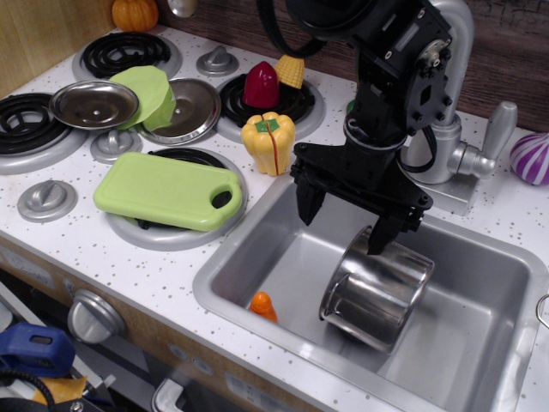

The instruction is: Flip pot upright in sink

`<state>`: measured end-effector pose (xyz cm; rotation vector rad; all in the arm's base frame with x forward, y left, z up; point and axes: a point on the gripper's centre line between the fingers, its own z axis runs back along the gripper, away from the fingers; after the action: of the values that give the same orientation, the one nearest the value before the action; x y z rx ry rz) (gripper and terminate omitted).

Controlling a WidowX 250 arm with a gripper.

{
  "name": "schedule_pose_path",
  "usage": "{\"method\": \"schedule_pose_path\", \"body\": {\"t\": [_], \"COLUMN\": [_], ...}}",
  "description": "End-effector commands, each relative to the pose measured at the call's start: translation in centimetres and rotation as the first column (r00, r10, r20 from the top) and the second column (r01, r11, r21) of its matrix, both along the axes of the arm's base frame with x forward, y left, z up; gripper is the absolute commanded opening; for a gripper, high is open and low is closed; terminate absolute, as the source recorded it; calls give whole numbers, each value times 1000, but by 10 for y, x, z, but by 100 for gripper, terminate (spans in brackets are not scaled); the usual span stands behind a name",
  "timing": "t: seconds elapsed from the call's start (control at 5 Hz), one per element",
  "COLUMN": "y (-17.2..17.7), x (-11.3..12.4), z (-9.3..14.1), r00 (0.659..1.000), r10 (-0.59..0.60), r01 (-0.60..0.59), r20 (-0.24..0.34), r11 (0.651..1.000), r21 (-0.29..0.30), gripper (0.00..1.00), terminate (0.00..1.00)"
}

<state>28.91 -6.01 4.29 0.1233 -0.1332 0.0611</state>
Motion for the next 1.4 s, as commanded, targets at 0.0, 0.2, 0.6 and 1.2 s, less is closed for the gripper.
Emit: {"method": "schedule_pose_path", "body": {"t": [0.0,0.2,0.6,1.2], "y": [0,1,-7,-3], "x": [0,2,8,5], "z": [0,8,9,-1], "r00": [1000,999,994,992], "r10": [0,-5,-23,4], "r01": [0,8,48,60], "r20": [0,31,105,130], "r11": [1000,996,968,876], "r21": [0,-93,-244,-479], "gripper": [100,100,100,100], "terminate": [0,0,0,0]}}
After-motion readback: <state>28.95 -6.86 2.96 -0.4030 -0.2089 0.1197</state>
